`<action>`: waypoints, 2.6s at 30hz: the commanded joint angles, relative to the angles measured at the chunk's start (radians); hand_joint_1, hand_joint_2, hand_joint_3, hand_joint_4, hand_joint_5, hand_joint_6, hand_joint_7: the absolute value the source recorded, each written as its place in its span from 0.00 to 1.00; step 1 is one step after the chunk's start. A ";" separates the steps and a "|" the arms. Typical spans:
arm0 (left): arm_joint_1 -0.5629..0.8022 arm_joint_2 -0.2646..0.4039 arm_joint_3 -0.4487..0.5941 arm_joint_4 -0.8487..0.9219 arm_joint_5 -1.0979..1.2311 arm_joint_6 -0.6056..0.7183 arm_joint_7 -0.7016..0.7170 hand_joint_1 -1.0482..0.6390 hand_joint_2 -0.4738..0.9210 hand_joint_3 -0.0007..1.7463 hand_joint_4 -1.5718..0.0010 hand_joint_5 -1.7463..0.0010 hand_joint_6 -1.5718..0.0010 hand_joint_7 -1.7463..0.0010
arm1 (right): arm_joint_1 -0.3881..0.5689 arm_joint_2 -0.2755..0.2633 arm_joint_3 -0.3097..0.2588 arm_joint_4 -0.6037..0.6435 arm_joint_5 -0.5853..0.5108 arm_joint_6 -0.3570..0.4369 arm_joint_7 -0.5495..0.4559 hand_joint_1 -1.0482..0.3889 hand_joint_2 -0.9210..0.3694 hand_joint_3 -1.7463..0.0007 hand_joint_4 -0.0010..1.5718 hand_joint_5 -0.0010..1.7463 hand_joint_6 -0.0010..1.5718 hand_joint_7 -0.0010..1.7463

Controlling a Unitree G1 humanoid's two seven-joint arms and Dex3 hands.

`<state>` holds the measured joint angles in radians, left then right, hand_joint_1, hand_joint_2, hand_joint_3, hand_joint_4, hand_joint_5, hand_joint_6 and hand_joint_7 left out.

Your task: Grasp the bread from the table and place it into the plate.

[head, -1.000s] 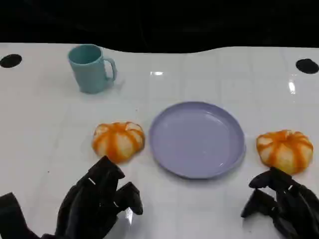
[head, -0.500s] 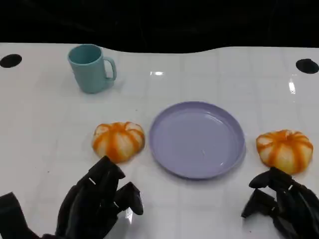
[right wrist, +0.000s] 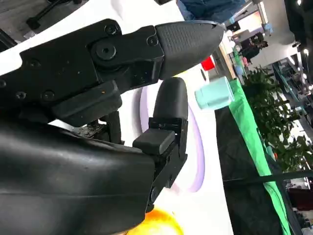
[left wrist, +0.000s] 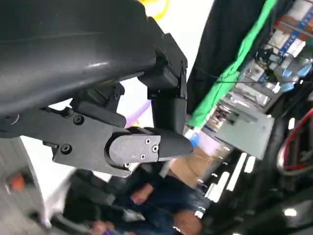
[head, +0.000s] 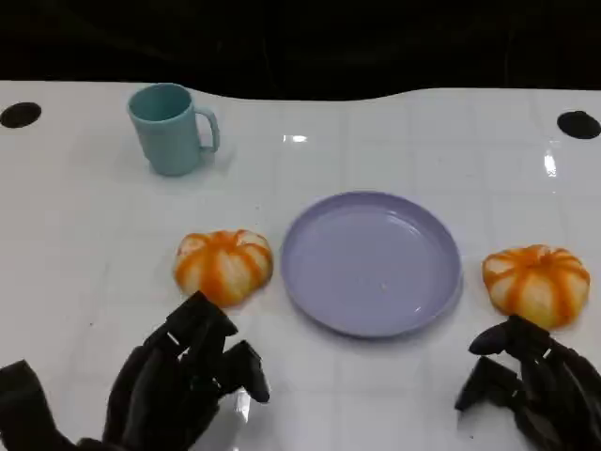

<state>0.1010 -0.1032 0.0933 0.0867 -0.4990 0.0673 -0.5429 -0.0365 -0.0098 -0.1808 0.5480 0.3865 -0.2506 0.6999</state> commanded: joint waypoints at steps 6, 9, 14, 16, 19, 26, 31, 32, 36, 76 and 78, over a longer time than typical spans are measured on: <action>-0.065 0.112 -0.062 -0.037 0.202 -0.144 0.018 0.33 1.00 0.13 0.79 0.44 0.65 0.84 | -0.009 -0.007 -0.007 -0.004 0.005 0.004 -0.022 0.34 0.00 0.86 0.41 0.86 0.38 0.67; -0.067 0.118 -0.069 -0.033 0.209 -0.159 0.022 0.33 1.00 0.12 0.80 0.46 0.66 0.86 | -0.009 -0.008 -0.006 -0.005 0.006 0.005 -0.023 0.34 0.00 0.86 0.41 0.86 0.38 0.67; -0.181 0.264 -0.135 -0.021 0.700 -0.396 0.262 0.38 1.00 0.03 0.90 0.56 0.74 0.95 | -0.011 -0.006 -0.007 0.000 0.006 -0.002 -0.022 0.35 0.00 0.86 0.40 0.86 0.38 0.67; -0.219 0.314 -0.156 -0.014 0.844 -0.415 0.339 0.38 0.99 0.02 0.93 0.59 0.75 0.97 | -0.011 -0.005 -0.007 0.003 0.002 -0.008 -0.026 0.35 0.00 0.86 0.40 0.86 0.37 0.68; -0.259 0.367 -0.185 -0.008 1.018 -0.420 0.446 0.37 0.97 0.00 0.94 0.64 0.76 0.99 | -0.010 -0.002 -0.006 0.003 -0.005 -0.018 -0.034 0.35 0.00 0.86 0.40 0.86 0.38 0.68; -0.348 0.457 -0.282 -0.032 1.284 -0.273 0.456 0.36 0.96 0.00 0.99 0.79 0.82 1.00 | -0.011 -0.002 -0.001 0.005 0.000 -0.017 -0.032 0.35 0.00 0.86 0.40 0.86 0.38 0.68; -0.401 0.495 -0.350 -0.036 1.376 -0.184 0.381 0.36 0.95 0.00 1.00 0.90 0.87 0.99 | -0.011 0.002 -0.005 0.007 0.012 -0.015 -0.021 0.36 0.00 0.86 0.40 0.86 0.37 0.69; -0.419 0.503 -0.368 -0.026 1.390 -0.167 0.353 0.37 0.95 0.00 1.00 0.92 0.88 0.99 | -0.011 0.000 -0.004 0.008 0.011 -0.014 -0.020 0.36 0.00 0.86 0.40 0.86 0.37 0.69; -0.482 0.509 -0.416 0.032 1.400 -0.117 0.268 0.38 0.93 0.00 1.00 0.97 0.90 1.00 | -0.011 0.000 -0.005 0.007 0.007 -0.013 -0.024 0.35 0.00 0.86 0.41 0.86 0.38 0.69; -0.943 0.226 -0.639 1.172 1.270 -0.239 0.838 0.46 1.00 0.09 0.49 0.11 0.37 0.67 | 0.028 0.000 -0.001 -0.048 0.001 0.001 -0.031 0.36 0.00 0.85 0.40 0.87 0.37 0.70; -0.945 0.229 -0.643 1.182 1.274 -0.236 0.888 0.48 1.00 0.20 0.47 0.02 0.56 0.15 | 0.031 0.001 -0.001 -0.051 -0.004 -0.003 -0.040 0.36 0.00 0.85 0.40 0.87 0.37 0.70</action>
<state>-0.8486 0.1081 -0.5449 1.2484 0.7755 -0.1675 0.2752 -0.0221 -0.0034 -0.1777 0.5108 0.3858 -0.2416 0.6754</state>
